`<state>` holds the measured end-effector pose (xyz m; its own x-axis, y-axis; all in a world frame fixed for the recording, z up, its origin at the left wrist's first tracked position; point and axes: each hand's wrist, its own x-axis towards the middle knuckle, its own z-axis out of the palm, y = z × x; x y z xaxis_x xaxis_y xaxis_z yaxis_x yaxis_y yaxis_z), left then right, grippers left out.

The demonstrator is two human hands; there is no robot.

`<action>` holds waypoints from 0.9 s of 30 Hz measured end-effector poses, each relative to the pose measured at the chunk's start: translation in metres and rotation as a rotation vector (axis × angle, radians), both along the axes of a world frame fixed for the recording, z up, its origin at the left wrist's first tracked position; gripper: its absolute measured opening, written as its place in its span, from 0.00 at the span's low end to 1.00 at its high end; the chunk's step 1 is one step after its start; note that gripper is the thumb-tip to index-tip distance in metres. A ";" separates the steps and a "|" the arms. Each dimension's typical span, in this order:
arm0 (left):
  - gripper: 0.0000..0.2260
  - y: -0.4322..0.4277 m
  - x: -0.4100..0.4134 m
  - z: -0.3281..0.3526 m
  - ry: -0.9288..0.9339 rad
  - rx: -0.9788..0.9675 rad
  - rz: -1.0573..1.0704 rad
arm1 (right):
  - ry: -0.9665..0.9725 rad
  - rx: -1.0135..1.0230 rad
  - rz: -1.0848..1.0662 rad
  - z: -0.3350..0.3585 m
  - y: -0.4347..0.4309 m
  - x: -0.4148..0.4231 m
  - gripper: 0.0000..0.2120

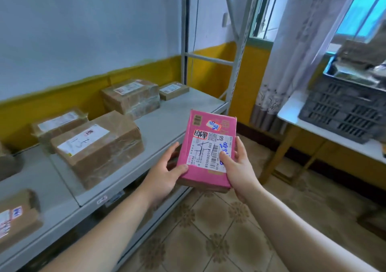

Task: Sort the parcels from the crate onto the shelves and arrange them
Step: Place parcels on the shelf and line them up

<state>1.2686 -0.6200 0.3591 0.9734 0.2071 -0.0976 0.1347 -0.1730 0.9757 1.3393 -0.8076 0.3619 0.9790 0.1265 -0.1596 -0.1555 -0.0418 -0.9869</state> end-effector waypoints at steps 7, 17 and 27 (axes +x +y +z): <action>0.27 0.029 0.072 0.001 0.055 0.000 0.057 | 0.036 -0.012 0.027 -0.002 0.034 0.078 0.30; 0.30 0.089 0.140 0.011 0.189 0.386 0.193 | 0.083 -0.074 0.219 -0.012 0.092 0.184 0.27; 0.29 0.163 0.165 -0.004 0.619 1.053 0.409 | 0.164 -0.232 0.503 -0.060 0.179 0.280 0.25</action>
<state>1.4338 -0.4569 0.3555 0.6724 0.7310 -0.1161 0.7394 -0.6560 0.1514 1.6192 -0.6287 0.3016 0.7680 0.5132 -0.3832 -0.2106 -0.3627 -0.9078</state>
